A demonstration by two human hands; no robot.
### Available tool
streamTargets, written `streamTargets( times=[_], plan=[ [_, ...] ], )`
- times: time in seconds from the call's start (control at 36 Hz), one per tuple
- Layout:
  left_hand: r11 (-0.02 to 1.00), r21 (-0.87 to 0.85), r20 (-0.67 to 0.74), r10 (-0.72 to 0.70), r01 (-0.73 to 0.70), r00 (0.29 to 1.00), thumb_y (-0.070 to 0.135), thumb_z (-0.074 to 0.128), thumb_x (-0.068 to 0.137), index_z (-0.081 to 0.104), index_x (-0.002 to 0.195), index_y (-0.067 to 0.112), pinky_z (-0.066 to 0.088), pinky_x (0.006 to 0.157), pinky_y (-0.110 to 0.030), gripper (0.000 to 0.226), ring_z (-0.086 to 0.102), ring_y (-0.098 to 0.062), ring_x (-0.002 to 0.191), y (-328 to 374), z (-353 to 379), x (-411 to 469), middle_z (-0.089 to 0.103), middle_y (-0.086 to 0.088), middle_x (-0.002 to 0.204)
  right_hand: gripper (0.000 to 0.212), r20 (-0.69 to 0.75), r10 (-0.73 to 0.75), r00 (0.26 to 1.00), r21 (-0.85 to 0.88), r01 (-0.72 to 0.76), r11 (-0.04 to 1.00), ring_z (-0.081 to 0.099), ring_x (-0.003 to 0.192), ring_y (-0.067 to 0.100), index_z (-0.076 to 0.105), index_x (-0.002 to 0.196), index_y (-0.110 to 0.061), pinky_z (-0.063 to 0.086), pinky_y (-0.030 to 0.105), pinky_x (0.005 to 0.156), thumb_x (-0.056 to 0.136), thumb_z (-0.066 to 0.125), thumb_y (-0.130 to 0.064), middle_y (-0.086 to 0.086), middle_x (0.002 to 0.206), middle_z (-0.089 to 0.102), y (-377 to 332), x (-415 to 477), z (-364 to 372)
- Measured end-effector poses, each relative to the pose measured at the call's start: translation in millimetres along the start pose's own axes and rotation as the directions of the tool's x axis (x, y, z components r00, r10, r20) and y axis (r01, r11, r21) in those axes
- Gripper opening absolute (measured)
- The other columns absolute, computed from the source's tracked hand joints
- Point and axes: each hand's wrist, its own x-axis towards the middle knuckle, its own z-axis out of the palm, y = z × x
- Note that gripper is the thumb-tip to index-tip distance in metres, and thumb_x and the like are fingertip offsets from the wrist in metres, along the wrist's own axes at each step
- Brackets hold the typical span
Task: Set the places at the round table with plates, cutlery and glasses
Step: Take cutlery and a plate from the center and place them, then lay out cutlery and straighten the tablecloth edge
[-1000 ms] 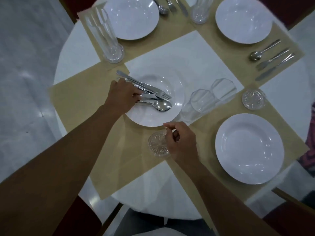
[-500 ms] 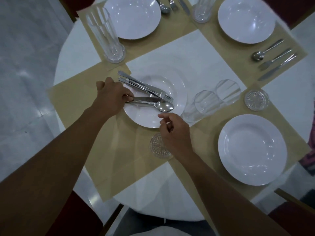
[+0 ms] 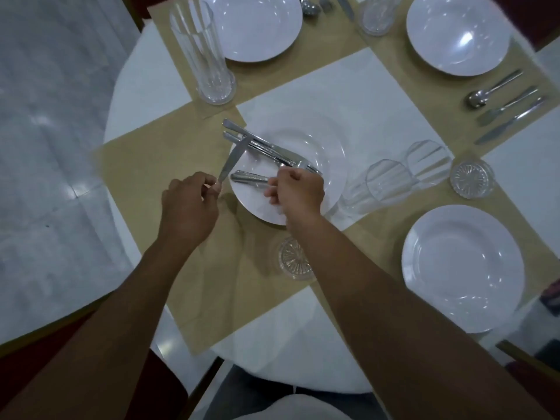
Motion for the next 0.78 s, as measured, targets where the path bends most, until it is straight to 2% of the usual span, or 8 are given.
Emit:
streamTargets(
  times=[0.06, 0.11, 0.19, 0.39, 0.5, 0.61, 0.69, 0.78],
  plan=[
    [0.998, -0.066, -0.017, -0.014, 0.012, 1.000, 0.030, 0.052, 0.098, 0.065, 0.102, 0.019, 0.042, 0.081, -0.038, 0.017, 0.053, -0.027, 0.091, 1.1, 2.6, -6.7, 0.067, -0.001, 0.086, 0.012, 0.012, 0.163, 0.986, 0.219, -0.162, 0.962, 0.063, 0.044, 0.018, 0.066, 0.089, 0.000, 0.050, 0.023, 0.042, 0.095, 0.057, -0.005, 0.015, 0.069, 0.071, -5.9, 5.3, 8.8],
    [0.994, -0.103, -0.029, -0.028, 0.025, 0.999, 0.030, 0.053, 0.098, 0.065, 0.102, 0.018, 0.039, 0.074, -0.033, 0.017, 0.053, -0.025, 0.088, 1.7, 5.4, -11.6, 0.067, -0.001, 0.084, 0.009, 0.039, 0.273, 0.961, 0.386, -0.266, 0.883, 0.062, 0.043, 0.021, 0.061, 0.088, 0.003, 0.053, 0.026, 0.043, 0.095, 0.059, -0.002, 0.015, 0.066, 0.068, -10.8, 7.6, 15.6],
    [0.991, -0.135, -0.028, -0.022, 0.018, 0.999, 0.031, 0.053, 0.098, 0.064, 0.105, 0.018, 0.039, 0.071, -0.031, 0.018, 0.056, -0.024, 0.087, 0.7, 9.4, -17.1, 0.067, -0.001, 0.084, 0.015, 0.045, 0.340, 0.939, 0.492, -0.317, 0.811, 0.066, 0.044, 0.022, 0.061, 0.089, 0.006, 0.055, 0.026, 0.044, 0.096, 0.066, -0.006, 0.016, 0.067, 0.068, -13.6, 9.3, 19.9],
    [0.990, -0.141, -0.008, -0.029, 0.028, 1.000, 0.035, 0.050, 0.100, 0.062, 0.106, 0.023, 0.032, 0.067, -0.024, 0.018, 0.052, -0.016, 0.087, 0.0, 11.8, -22.5, 0.061, 0.007, 0.083, 0.022, 0.062, 0.419, 0.906, 0.607, -0.368, 0.705, 0.067, 0.048, 0.020, 0.058, 0.087, 0.006, 0.061, 0.029, 0.049, 0.100, 0.064, -0.011, 0.020, 0.080, 0.068, -24.0, 12.5, 24.8],
    [0.989, -0.147, -0.003, -0.027, 0.026, 1.000, 0.035, 0.050, 0.100, 0.062, 0.107, 0.022, 0.030, 0.064, -0.019, 0.019, 0.052, -0.014, 0.088, 1.3, 11.2, -22.3, 0.061, 0.006, 0.085, 0.020, 0.055, 0.442, 0.895, 0.631, -0.374, 0.680, 0.067, 0.046, 0.022, 0.058, 0.088, 0.007, 0.062, 0.030, 0.051, 0.101, 0.062, -0.008, 0.021, 0.073, 0.069, -28.7, 12.8, 26.2],
    [0.987, -0.158, -0.008, -0.035, 0.033, 0.999, 0.033, 0.050, 0.100, 0.061, 0.107, 0.021, 0.030, 0.067, -0.022, 0.018, 0.052, -0.015, 0.086, 3.9, 9.9, -22.3, 0.062, 0.005, 0.086, 0.022, 0.037, 0.433, 0.901, 0.635, -0.356, 0.686, 0.067, 0.042, 0.021, 0.059, 0.081, 0.008, 0.061, 0.029, 0.049, 0.100, 0.060, -0.003, 0.017, 0.054, 0.067, -28.2, 12.8, 25.2],
    [0.984, -0.175, -0.029, -0.045, 0.040, 0.999, 0.032, 0.050, 0.100, 0.061, 0.106, 0.020, 0.030, 0.067, -0.021, 0.018, 0.052, -0.017, 0.083, 6.9, 8.5, -23.0, 0.061, 0.005, 0.085, 0.022, -0.002, 0.380, 0.925, 0.625, -0.296, 0.723, 0.067, 0.042, 0.021, 0.060, 0.076, 0.007, 0.060, 0.030, 0.047, 0.097, 0.059, -0.001, 0.013, 0.049, 0.065, -25.8, 11.7, 23.5],
    [0.977, -0.206, -0.059, -0.064, 0.050, 0.996, 0.032, 0.049, 0.101, 0.061, 0.106, 0.019, 0.034, 0.069, -0.025, 0.018, 0.054, -0.019, 0.082, 11.3, 6.9, -24.3, 0.061, 0.005, 0.085, 0.017, -0.037, 0.296, 0.955, 0.617, -0.211, 0.758, 0.068, 0.046, 0.024, 0.063, 0.095, 0.013, 0.058, 0.029, 0.048, 0.097, 0.059, -0.003, 0.014, 0.058, 0.067, -23.0, 8.6, 21.1]
  ],
)
